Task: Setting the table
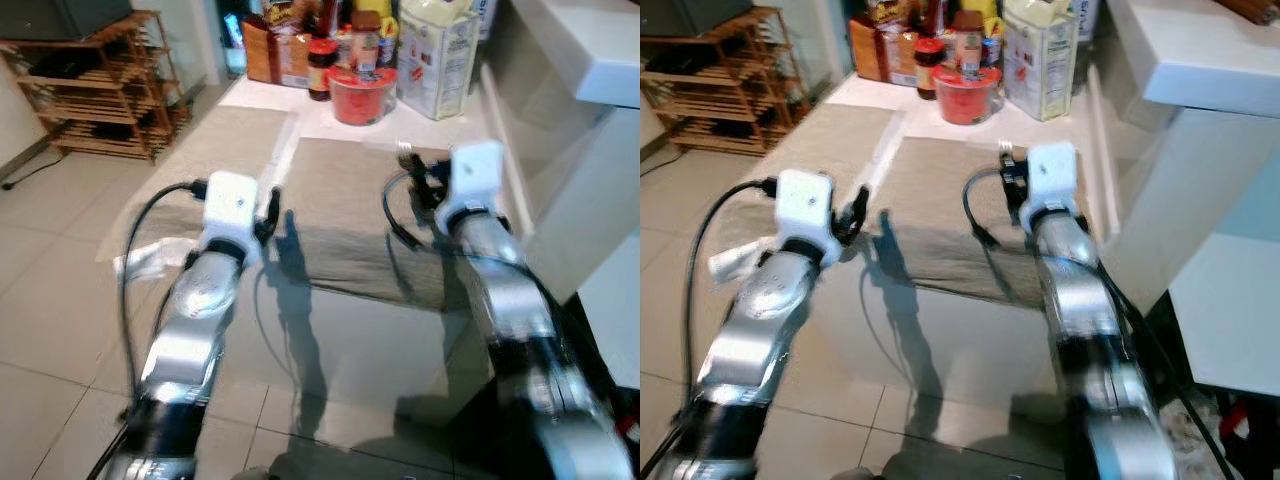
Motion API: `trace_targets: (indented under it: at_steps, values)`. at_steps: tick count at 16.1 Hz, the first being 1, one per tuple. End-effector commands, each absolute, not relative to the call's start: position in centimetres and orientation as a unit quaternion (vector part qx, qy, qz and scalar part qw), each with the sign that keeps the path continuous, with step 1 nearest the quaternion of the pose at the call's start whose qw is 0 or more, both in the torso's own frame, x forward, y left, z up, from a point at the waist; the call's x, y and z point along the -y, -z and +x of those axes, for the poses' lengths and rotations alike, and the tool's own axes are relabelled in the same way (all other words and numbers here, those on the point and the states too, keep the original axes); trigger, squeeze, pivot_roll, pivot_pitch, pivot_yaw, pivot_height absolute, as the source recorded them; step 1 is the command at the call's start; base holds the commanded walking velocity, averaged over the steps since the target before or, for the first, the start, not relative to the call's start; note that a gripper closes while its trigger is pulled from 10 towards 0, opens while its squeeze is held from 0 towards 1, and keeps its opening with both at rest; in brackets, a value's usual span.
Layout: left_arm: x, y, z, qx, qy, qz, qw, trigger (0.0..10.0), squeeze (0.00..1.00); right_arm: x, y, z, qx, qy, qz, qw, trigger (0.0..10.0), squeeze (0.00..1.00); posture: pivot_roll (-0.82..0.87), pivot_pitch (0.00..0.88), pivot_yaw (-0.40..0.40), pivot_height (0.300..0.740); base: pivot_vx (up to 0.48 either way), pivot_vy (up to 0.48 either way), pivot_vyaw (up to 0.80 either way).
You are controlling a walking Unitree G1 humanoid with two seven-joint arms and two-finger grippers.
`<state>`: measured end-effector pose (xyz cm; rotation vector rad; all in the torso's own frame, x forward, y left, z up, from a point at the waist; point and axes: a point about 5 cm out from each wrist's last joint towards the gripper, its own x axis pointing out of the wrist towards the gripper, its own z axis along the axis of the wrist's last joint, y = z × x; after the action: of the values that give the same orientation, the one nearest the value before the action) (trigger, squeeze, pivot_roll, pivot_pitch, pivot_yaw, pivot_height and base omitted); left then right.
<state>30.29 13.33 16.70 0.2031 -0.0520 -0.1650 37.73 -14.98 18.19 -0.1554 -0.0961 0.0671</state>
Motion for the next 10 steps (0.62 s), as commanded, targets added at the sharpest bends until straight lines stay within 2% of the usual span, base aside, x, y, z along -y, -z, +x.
trace_targets:
  at_steps: [1,4,7,10]
  values:
    - [-13.1,-17.1,29.6,0.024,0.106,0.113,0.988,10.0,0.0,15.3,-18.8,38.8,0.049,-0.021,-0.063,0.997,10.0,0.0,0.15,0.067,0.018,0.74,0.0,0.0,0.0]
    - [-12.7,-17.7,28.7,0.015,0.141,0.124,0.982,10.0,0.0,15.3,-19.2,40.0,0.033,-0.012,-0.059,0.998,10.0,0.0,0.2,0.079,0.004,0.74,0.0,0.0,0.0]
    - [-13.6,-18.6,28.2,0.015,0.124,0.133,0.983,10.0,0.0,14.8,-19.3,40.9,0.014,-0.001,-0.034,0.999,10.0,0.0,0.24,0.094,-0.004,0.74,0.0,0.0,0.0]
    - [-13.7,-18.5,27.8,0.008,0.121,0.132,0.984,10.0,0.0,14.6,-18.9,40.9,0.008,0.005,-0.046,0.999,10.0,0.0,0.24,0.099,-0.006,0.74,0.0,0.0,0.0]
